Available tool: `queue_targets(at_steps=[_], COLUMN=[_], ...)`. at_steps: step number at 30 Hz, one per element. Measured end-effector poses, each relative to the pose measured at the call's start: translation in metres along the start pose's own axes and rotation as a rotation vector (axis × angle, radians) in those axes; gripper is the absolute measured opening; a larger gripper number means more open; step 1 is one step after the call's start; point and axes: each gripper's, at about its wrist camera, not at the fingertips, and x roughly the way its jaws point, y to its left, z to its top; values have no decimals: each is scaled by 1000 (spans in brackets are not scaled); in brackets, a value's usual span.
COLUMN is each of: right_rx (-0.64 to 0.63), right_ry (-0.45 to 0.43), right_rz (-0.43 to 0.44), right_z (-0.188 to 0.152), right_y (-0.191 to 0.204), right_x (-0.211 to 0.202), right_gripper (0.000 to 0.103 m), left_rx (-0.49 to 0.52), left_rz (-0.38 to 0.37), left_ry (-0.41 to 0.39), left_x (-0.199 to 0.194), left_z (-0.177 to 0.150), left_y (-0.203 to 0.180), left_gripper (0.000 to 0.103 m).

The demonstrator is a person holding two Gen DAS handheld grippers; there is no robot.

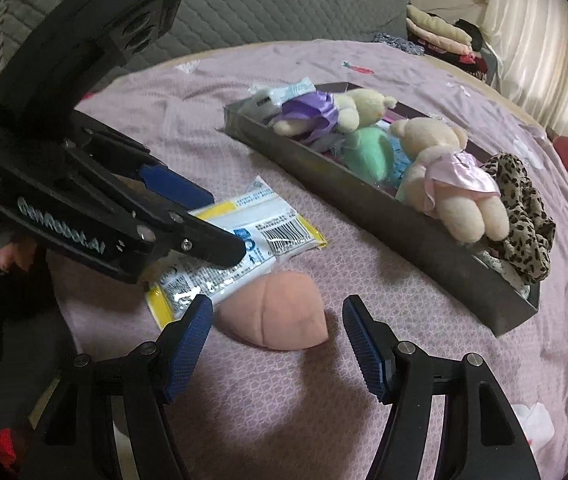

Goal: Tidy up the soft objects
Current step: 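Move both tools back to the snack bag and peach sponge beside the tray, then grasp the yellow snack bag with left tool while right tool grasps the peach sponge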

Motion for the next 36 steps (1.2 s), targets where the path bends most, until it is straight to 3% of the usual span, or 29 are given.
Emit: queue_targets(at_steps=[5, 9, 14, 18, 22, 28, 36], right_rx=[23, 34, 100, 140, 122, 185, 320], right_ry=[-5, -28, -46, -122, -217, -332, -346], right_rz=[14, 11, -5, 3, 7, -60, -193], right_z=[-1, 1, 0, 3, 9, 24, 38], right_y=[-6, -7, -22, -33, -33, -55, -108], right_x=[3, -1, -10, -32, -58, -86, -83], right_gripper=[54, 52, 50, 50, 51, 51, 51], left_rx=[-1, 12, 15, 32, 59, 79, -54], left_rz=[13, 24, -14, -34, -33, -9, 28], left_ry=[7, 2, -10, -30, -96, -301, -330], left_x=[10, 13, 8, -2, -26, -84, -67], left_z=[2, 3, 6, 6, 9, 32, 76], left_y=[-2, -6, -8, -13, -21, -22, 12], left_gripper=[64, 63, 42, 39, 39, 39, 39])
